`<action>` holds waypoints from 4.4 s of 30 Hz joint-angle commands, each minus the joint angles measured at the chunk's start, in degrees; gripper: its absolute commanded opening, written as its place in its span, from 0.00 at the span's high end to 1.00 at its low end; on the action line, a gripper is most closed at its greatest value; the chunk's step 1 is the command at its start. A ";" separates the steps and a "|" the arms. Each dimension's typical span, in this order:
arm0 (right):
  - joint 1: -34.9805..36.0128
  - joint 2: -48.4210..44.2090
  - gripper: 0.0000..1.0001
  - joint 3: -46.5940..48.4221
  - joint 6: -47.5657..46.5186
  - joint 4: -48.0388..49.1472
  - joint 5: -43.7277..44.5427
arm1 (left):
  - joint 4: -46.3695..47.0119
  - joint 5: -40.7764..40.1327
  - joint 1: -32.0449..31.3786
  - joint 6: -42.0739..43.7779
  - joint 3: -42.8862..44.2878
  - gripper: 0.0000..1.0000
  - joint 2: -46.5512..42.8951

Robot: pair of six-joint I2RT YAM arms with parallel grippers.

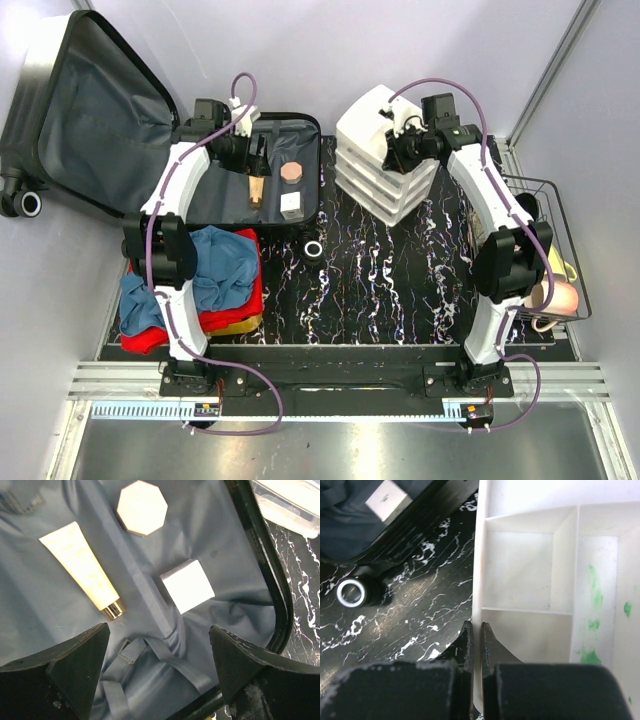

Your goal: Open, take out, and arrange the luggage

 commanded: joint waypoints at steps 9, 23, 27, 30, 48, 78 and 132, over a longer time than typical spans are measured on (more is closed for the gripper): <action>1.51 -7.18 1.00 -7.55 -6.10 -3.25 2.37 | 10.14 -4.81 -6.25 -15.57 -6.89 0.15 4.54; 0.63 -12.45 0.97 -13.27 -15.43 -2.99 7.32 | 12.79 -10.26 -9.41 -19.09 -10.14 0.24 7.00; 0.19 -13.86 0.84 -14.59 -15.87 -3.07 8.11 | 12.88 -11.57 -10.82 -20.24 -10.32 0.24 8.32; -0.08 -14.21 0.60 -13.98 -14.38 -3.16 7.67 | 13.06 -13.42 -12.05 -20.33 -10.41 0.24 8.94; -0.08 -18.51 0.06 -13.70 -5.76 7.54 -2.60 | 13.59 -12.82 -11.70 -15.50 -9.18 0.80 2.45; -11.59 -31.53 0.04 -25.05 14.28 13.02 -3.31 | 5.49 -13.51 -43.87 32.32 -21.57 0.69 -0.55; 20.40 -6.30 0.17 -42.10 -38.28 13.28 -9.99 | 1.90 13.38 -7.22 9.82 -14.19 0.01 -25.60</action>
